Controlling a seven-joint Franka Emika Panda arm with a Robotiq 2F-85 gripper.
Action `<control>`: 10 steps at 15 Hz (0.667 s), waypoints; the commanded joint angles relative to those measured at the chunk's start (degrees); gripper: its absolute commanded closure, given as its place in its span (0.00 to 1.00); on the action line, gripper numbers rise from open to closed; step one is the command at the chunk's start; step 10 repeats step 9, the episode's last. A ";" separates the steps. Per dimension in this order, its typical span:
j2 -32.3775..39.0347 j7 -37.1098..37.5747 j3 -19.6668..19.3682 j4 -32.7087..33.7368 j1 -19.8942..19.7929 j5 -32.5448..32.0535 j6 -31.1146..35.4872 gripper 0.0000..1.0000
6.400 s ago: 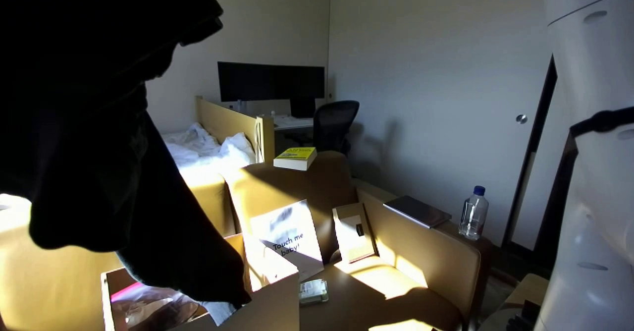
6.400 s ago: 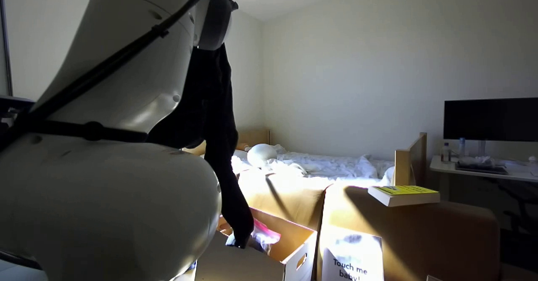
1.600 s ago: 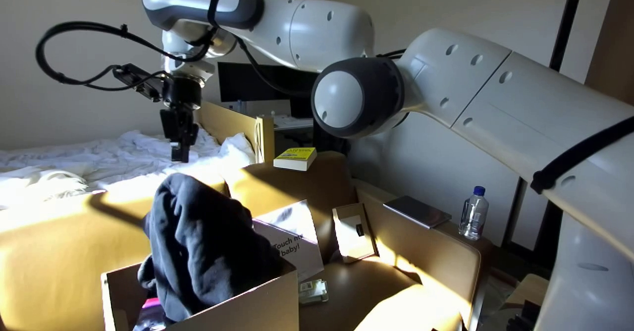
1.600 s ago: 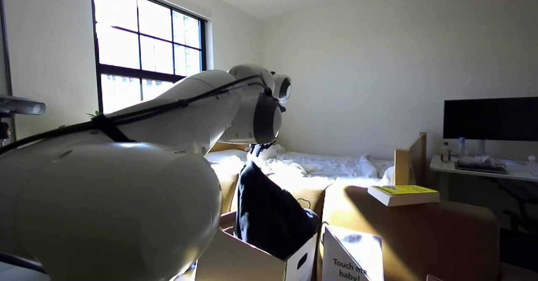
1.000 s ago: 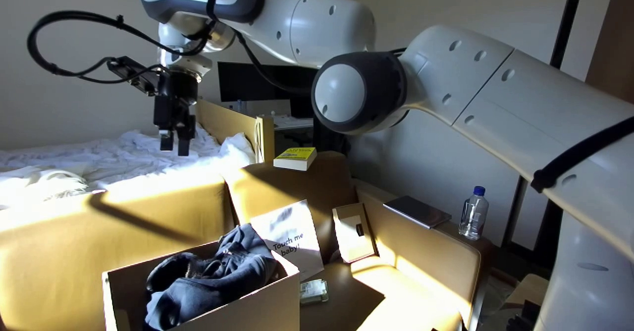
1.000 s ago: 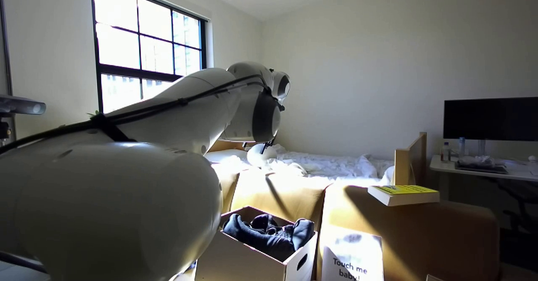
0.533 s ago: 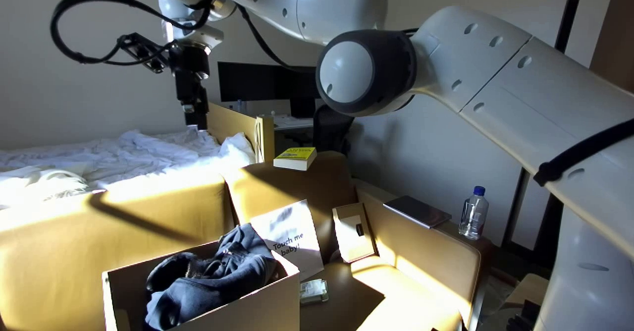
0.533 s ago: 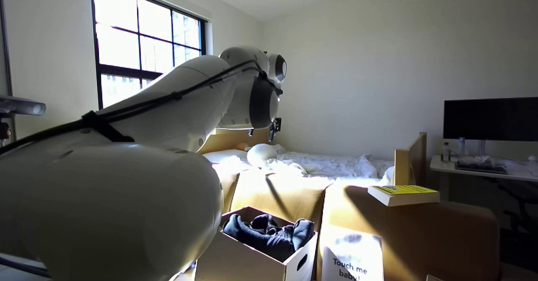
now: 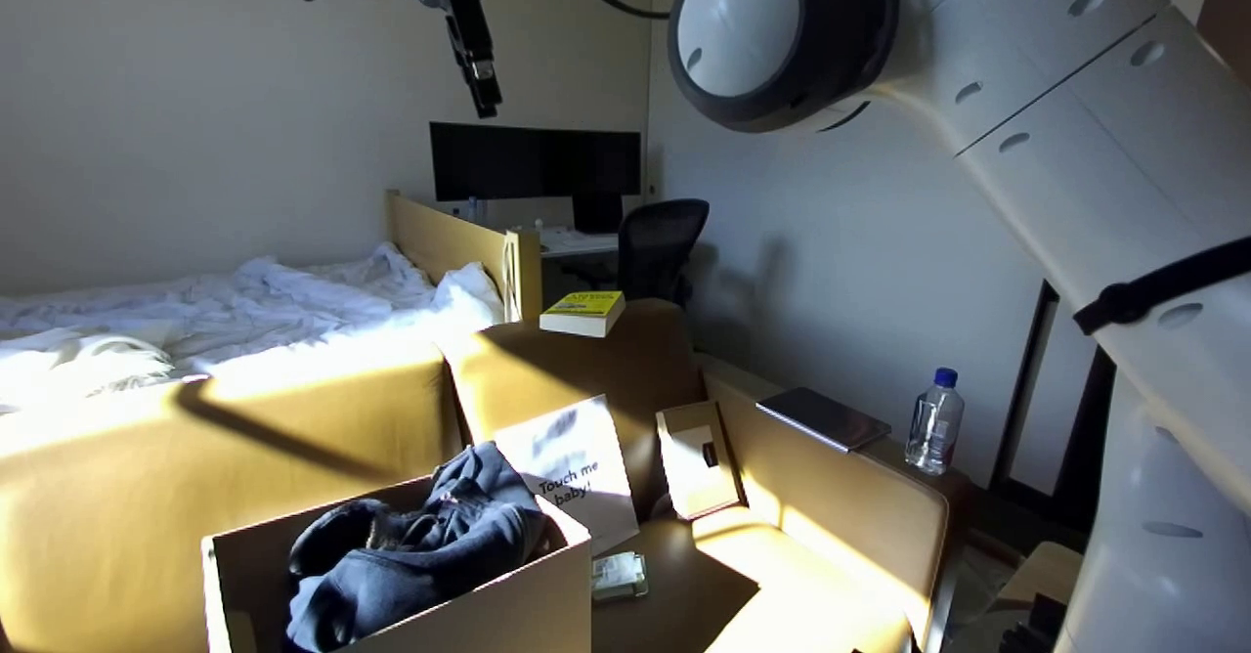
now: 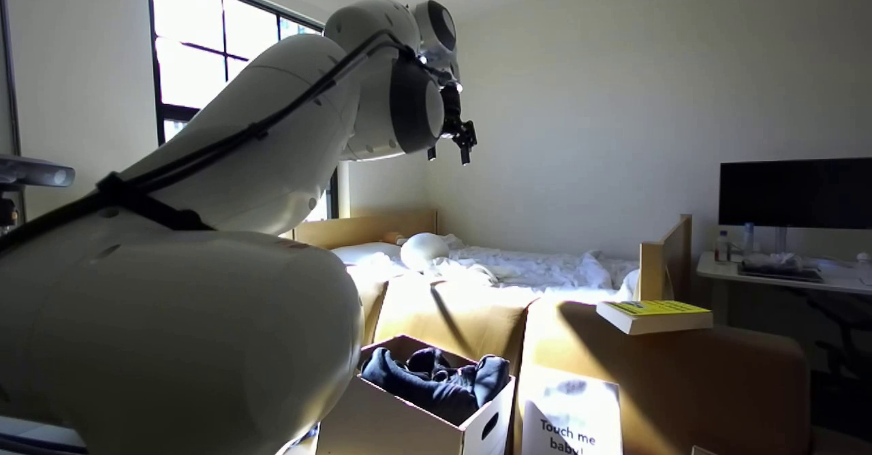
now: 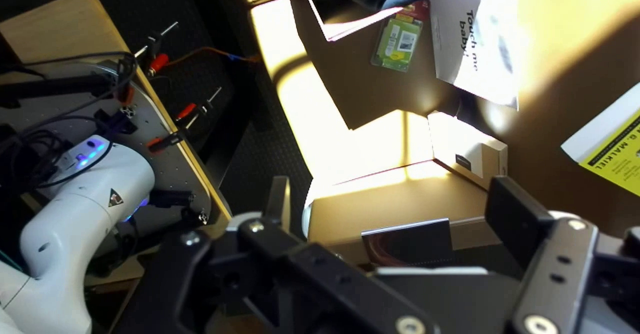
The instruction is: Pick up the cloth from the sofa and put it in the box
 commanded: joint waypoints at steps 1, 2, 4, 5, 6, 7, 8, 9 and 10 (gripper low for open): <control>-1.94 -3.16 0.15 0.00 -4.79 1.08 2.39 0.00; -2.20 -4.43 0.48 0.01 -5.91 1.52 2.69 0.00; -1.67 -3.31 -0.20 -0.39 -5.07 0.52 2.11 0.00; -1.80 -4.55 -0.19 -0.41 -6.05 0.66 2.44 0.00; -1.83 -5.10 -0.16 -0.43 -6.64 0.76 2.59 0.00; -1.83 -5.31 -0.12 -0.44 -6.86 0.81 2.62 0.00; -1.83 -5.31 -0.07 -0.44 -6.76 0.82 2.62 0.00; -1.84 -5.32 0.02 -0.44 -6.60 0.83 2.63 0.00; -1.84 -5.32 0.02 -0.44 -6.60 0.83 2.63 0.00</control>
